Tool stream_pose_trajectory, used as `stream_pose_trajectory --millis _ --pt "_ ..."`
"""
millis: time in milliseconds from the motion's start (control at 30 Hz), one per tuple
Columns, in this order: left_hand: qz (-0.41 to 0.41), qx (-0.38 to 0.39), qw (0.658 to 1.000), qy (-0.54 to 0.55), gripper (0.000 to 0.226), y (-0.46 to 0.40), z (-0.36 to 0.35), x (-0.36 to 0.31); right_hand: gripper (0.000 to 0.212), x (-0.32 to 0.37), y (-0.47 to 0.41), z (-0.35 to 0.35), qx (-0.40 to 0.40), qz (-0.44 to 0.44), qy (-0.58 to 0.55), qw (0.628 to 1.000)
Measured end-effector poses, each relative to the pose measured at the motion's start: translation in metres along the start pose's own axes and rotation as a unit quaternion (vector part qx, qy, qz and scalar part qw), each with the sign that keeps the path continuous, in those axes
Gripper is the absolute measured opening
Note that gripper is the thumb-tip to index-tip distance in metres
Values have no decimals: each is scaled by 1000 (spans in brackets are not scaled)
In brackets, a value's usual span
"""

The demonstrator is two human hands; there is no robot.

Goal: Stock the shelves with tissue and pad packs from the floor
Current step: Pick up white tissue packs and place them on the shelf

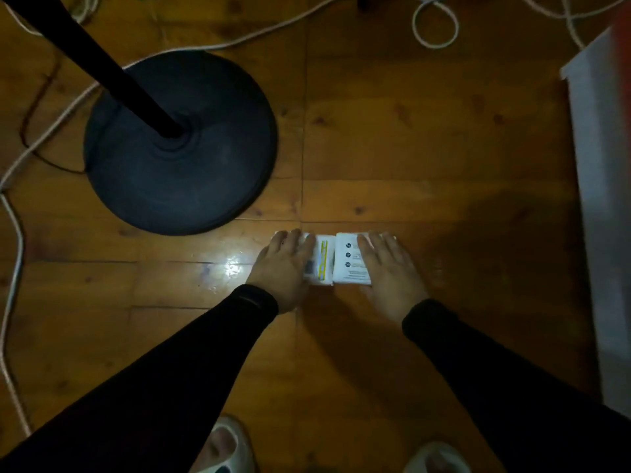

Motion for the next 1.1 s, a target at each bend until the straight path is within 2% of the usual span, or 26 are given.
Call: stream_pose_trajectory --millis 133,300,533,767,933,1100 --pt "-5 16 1000 12 76 35 51 -10 79 5 42 54 5 -16 -33 999" --pt "-26 -40 998 48 67 120 182 -47 66 16 151 192 -51 -27 -67 996" --pt "-86 -196 975 66 67 306 441 -132 64 40 349 445 -223 -13 -70 972" --pt "-163 -371 913 41 49 518 635 -232 57 75 572 637 -401 -26 -45 915" --pt "-253 -434 865 9 45 642 699 -292 51 113 729 692 -499 -78 -1 863" --pt "-356 -435 827 -26 47 726 715 -354 52 150 879 681 -578 -168 43 797"
Point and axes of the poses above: each hand's wrist, its own y-axis away from the middle knuckle, its own z-axis out of the back of the hand, x = y × z, the point moved 6 cm from there along -y, towards the middle knuckle, and after that the axes turned 11 degrees about x, right-handed, at the moved point
